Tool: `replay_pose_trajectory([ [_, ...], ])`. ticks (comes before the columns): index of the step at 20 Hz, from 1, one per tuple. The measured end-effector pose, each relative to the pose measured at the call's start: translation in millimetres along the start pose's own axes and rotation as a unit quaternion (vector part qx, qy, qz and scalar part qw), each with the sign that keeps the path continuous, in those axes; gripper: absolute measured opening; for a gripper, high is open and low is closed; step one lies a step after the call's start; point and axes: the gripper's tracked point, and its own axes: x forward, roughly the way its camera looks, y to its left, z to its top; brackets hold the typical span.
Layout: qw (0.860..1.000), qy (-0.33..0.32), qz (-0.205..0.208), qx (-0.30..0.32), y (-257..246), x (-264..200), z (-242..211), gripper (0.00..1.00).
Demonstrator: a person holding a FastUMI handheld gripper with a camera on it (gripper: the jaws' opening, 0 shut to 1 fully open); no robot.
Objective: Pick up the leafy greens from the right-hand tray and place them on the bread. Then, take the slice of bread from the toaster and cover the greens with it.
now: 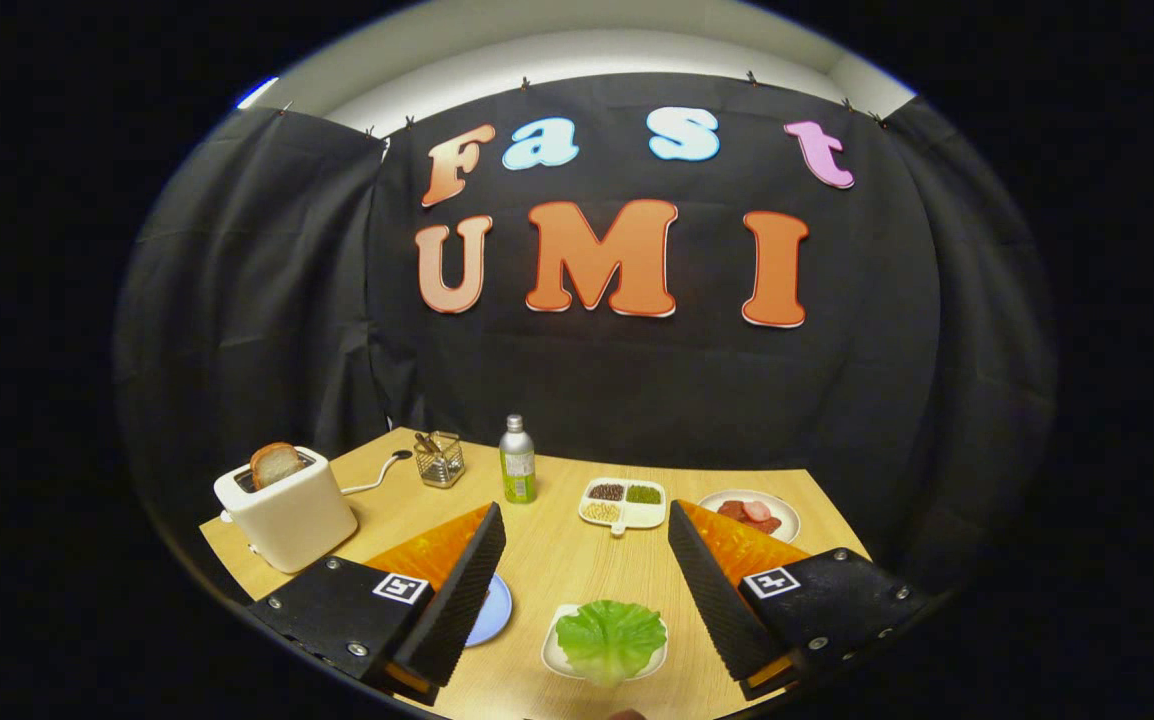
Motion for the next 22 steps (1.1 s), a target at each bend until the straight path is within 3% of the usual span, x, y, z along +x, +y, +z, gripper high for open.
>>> replay_pose_trajectory([
  [10, 0.988, 0.150, 0.033, 0.017, 1.9, 26.5, -64.3, 0.99],
  [22, 0.950, 0.309, 0.051, 0.007, -2.3, 53.0, -149.9, 0.99],
])
